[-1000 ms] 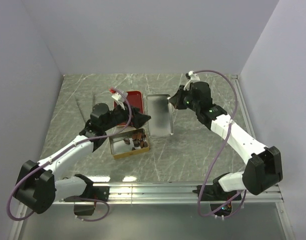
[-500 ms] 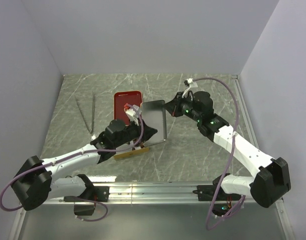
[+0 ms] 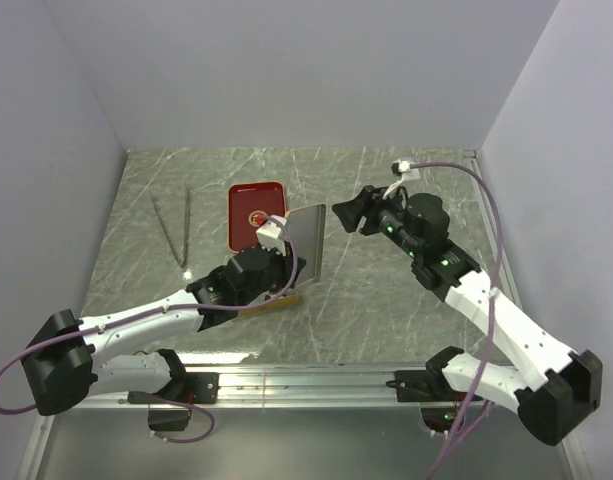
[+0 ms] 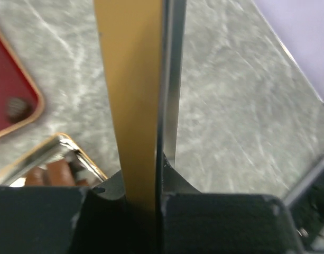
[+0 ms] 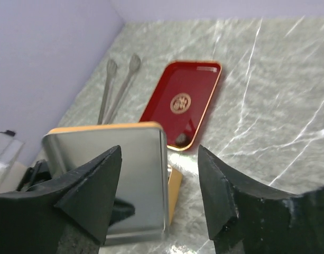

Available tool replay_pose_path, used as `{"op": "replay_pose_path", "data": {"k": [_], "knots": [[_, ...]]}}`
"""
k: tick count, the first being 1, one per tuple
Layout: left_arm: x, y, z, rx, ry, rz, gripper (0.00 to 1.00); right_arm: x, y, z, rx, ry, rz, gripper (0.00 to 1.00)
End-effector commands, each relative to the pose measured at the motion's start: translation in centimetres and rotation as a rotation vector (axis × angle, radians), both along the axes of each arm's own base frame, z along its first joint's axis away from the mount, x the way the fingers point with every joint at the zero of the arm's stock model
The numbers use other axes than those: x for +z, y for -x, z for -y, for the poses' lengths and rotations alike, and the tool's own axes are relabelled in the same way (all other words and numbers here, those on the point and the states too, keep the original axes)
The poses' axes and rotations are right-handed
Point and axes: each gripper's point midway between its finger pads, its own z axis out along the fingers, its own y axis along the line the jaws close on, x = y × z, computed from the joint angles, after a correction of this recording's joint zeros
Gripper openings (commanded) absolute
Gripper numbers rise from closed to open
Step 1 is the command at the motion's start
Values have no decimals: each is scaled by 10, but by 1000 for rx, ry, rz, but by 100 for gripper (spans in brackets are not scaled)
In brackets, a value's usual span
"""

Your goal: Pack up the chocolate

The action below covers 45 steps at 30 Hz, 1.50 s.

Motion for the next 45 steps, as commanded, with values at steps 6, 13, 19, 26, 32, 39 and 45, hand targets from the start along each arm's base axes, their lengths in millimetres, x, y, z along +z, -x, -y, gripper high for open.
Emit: {"op": "replay_pose_path", "data": {"k": [6,13,19,26,32,39,45], "knots": [[23,-45,-19,205,-264,228,0,33,14,4,11,-18,9,72],[33,-68,-24,256,-421,414,0,51,3,-9,30,-41,-37,76],[49,-76,-22,235,-507,550,0,50,2,-35,150,-34,-100,78],[61,-87,-21,247,-600,626,0,49,-1,-59,253,-74,-146,78],[73,-93,-20,252,-603,670,0,33,-5,-76,323,-82,-210,78],[71,-99,-22,284,-644,681,8,-1,-9,-82,342,-38,-285,57],[74,-93,-34,311,-616,669,64,1,-16,-67,267,-1,-253,20]]}}
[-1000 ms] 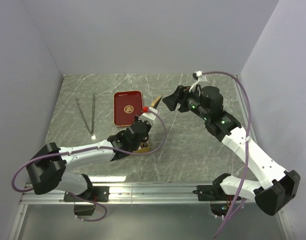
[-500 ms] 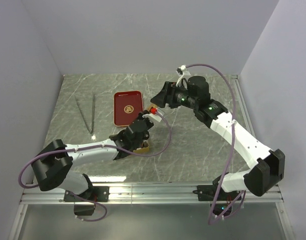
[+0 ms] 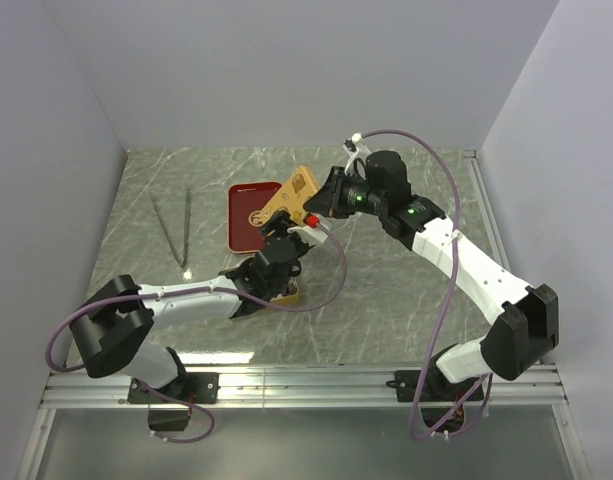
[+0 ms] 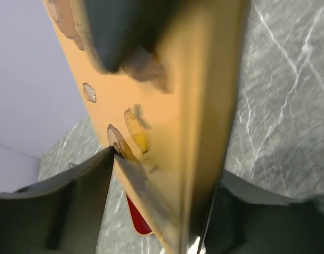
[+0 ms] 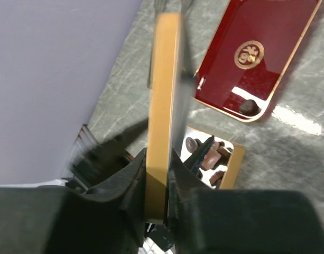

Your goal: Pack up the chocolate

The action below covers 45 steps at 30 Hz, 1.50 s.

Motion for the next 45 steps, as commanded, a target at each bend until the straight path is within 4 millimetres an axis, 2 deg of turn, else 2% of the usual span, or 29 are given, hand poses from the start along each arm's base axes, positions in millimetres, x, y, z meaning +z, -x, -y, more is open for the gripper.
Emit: {"op": "replay_pose_path", "data": {"k": [1,5,7,8,9,11,12,17,19,20,21,22,24,26,27,28,29,31,32,33,34,35,36,37,38,40,41,45], "knots": [[48,3,0,-5,177,89,68,13,-5,9,-11,34,94,18],[53,10,-5,-22,220,71,86,17,-11,12,-21,23,108,2],[45,14,-6,-30,221,40,87,21,-16,14,-29,23,118,2],[46,17,-8,-37,233,36,96,23,-18,14,-31,24,125,1],[43,19,-8,-42,238,21,99,27,-21,14,-36,24,137,1],[37,27,-10,-73,265,-11,99,32,-26,17,-47,26,155,1],[32,37,-10,-107,313,-46,99,43,-35,23,-86,23,182,1],[30,53,-13,-169,373,-87,99,54,-45,35,-134,17,209,1],[20,60,-14,-176,397,-136,99,57,-45,39,-149,10,214,1],[24,65,-16,-187,427,-142,99,52,-45,43,-159,6,202,1],[20,68,-18,-181,440,-166,99,55,-41,45,-161,-5,212,1],[22,73,-21,-168,530,-196,99,58,-38,45,-157,-18,223,1],[12,81,-24,-140,619,-268,99,51,-27,47,-149,-33,210,1],[11,84,-32,-94,704,-301,99,44,-16,48,-138,-58,194,2],[5,86,-35,-54,783,-349,99,39,-12,48,-134,-66,183,2],[-7,88,-39,-28,789,-399,99,36,-8,49,-133,-77,172,2],[-11,84,-48,8,829,-416,99,20,-4,48,-135,-92,137,2],[-29,89,-48,1,898,-509,100,15,8,46,-107,-138,122,2],[-29,83,-58,22,934,-507,99,10,13,45,-104,-173,113,2],[-43,84,-64,52,958,-534,99,9,17,43,-89,-193,105,2],[-43,87,-65,24,984,-551,99,10,18,42,-83,-217,115,2],[-43,81,-76,43,1016,-536,100,-3,23,41,-81,-229,71,2],[-53,83,-81,58,1039,-553,99,-5,28,40,-63,-244,61,2],[-48,86,-83,35,1069,-550,99,-4,29,38,-52,-272,73,2],[-53,84,-92,71,1075,-548,100,-20,34,38,-49,-283,25,2],[-55,85,-100,98,1086,-537,99,-23,39,35,-24,-316,25,2],[-57,84,-105,119,1087,-531,99,-33,41,35,-25,-323,-8,2],[-60,86,-111,146,1091,-535,99,-32,46,31,4,-371,-16,2]]}}
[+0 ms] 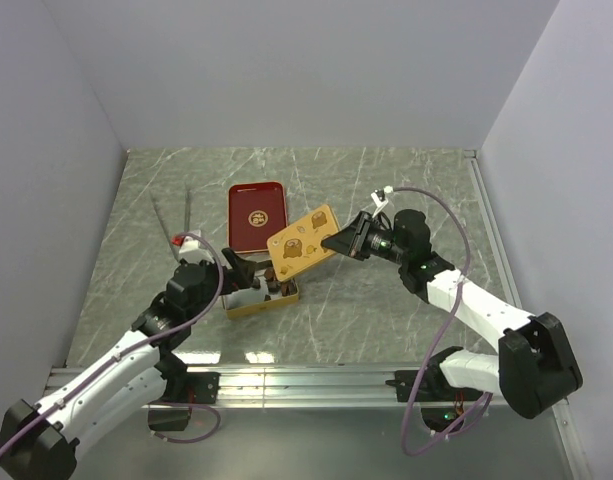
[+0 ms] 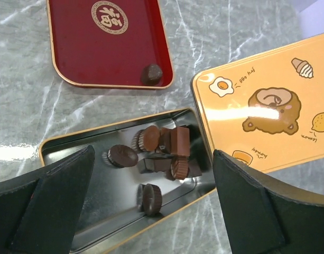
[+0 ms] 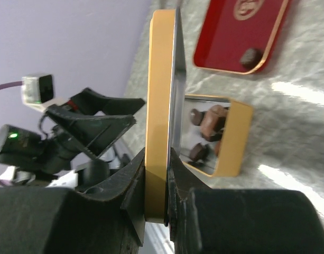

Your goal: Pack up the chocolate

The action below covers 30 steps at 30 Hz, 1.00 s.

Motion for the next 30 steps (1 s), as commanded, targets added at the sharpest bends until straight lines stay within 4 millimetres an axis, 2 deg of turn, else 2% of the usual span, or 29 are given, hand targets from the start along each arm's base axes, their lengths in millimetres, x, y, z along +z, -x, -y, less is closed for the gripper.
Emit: {"op": "replay_pose_path", "data": {"k": [1,4,8,11,19,23,26,30], "knots": [[10,2,1,4,61,3,99,50,1,-10,49,-152,134,2],[3,4,-4,20,53,-27,99,48,3,-14,67,-178,104,2],[-11,6,-9,49,50,-74,100,30,3,-20,95,-181,41,2],[-22,6,-21,120,32,-117,99,18,4,-23,105,-176,7,2],[-27,8,-28,166,72,-122,99,-16,6,-26,121,-158,-77,2],[-41,9,-32,201,68,-159,99,-34,5,-29,134,-155,-119,2],[-47,9,-34,221,79,-165,99,-43,4,-32,147,-163,-138,2],[-43,10,-42,260,76,-158,99,-53,2,-34,152,-155,-153,2]]}}
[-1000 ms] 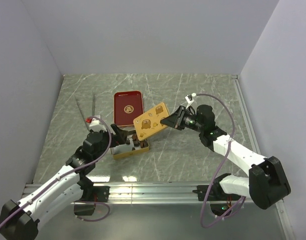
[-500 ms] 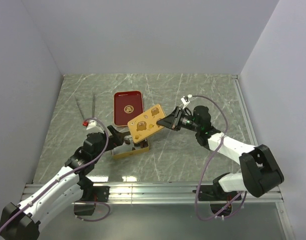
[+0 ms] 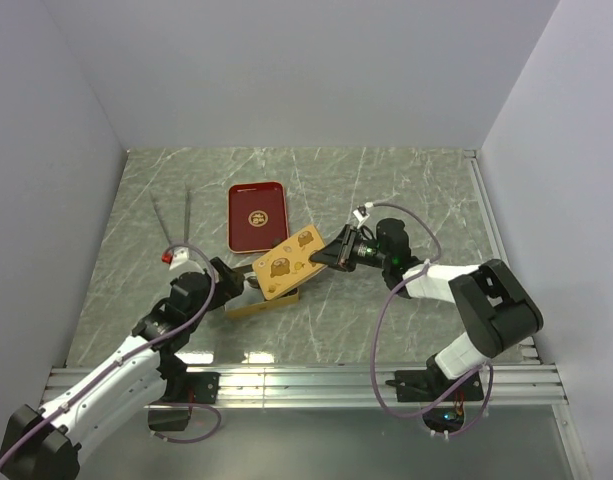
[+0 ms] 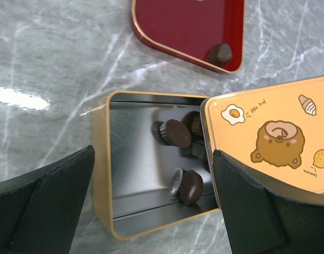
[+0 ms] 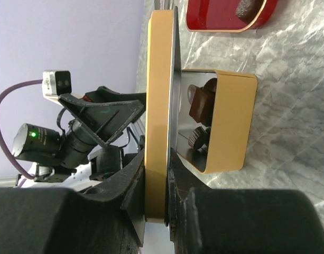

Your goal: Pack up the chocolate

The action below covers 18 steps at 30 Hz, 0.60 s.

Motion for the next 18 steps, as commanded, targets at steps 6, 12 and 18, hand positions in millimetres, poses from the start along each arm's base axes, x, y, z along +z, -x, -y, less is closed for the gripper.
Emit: {"op": "replay_pose_path", "data": {"k": [6,12,18], "knots": [[5,-2,-3,38,31,16,99,-8,-2,-3,19,11,44,11],[-1,-5,7,8,60,3,99,-40,5,-4,34,62,-17,22],[-5,-4,11,-5,80,2,99,-61,9,-6,45,110,-56,32]]}}
